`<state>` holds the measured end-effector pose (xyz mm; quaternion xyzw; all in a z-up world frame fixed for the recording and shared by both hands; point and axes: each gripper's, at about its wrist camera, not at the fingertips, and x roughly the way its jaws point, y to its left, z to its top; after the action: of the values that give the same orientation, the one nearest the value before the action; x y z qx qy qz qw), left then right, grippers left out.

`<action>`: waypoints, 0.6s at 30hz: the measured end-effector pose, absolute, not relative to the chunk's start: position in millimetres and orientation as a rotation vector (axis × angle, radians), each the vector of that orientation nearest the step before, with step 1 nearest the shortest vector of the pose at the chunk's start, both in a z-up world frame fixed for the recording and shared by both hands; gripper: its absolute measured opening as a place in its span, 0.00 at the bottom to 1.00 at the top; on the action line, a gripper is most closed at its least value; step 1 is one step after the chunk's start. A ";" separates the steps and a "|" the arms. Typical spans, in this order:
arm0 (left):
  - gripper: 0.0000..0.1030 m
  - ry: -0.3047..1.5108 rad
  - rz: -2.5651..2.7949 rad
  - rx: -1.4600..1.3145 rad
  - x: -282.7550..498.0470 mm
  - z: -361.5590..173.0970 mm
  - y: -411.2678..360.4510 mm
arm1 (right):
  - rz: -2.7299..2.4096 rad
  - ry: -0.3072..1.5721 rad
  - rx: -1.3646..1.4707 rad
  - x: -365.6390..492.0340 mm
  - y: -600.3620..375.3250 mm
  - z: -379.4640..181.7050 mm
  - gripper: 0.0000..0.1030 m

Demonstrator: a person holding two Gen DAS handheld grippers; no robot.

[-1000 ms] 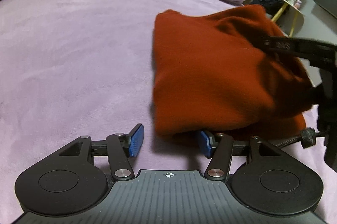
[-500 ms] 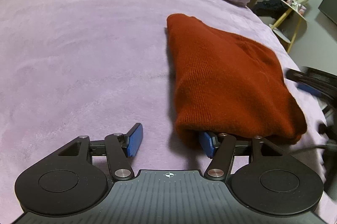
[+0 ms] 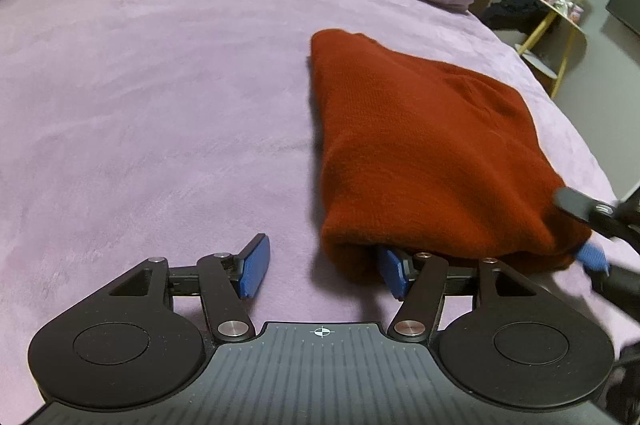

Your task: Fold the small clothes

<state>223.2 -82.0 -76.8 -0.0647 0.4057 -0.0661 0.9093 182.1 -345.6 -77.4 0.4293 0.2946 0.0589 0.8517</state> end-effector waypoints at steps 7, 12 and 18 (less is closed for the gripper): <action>0.68 0.791 -0.112 -0.012 221.9 -69.2 -85.0 | 0.272 0.475 1.306 185.6 -370.1 -86.5 0.15; 0.69 0.834 -0.139 -0.067 222.8 -72.4 -77.8 | 0.031 0.613 1.249 176.4 -390.5 -119.0 0.14; 0.66 0.836 -0.110 -0.074 209.8 -63.3 -49.5 | -0.017 0.642 0.943 172.8 -383.0 -82.8 0.25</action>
<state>209.8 -49.5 -63.3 -0.0360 0.4056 -0.0536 0.9118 172.8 -383.0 -82.8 0.4462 0.3041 -0.0079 0.8417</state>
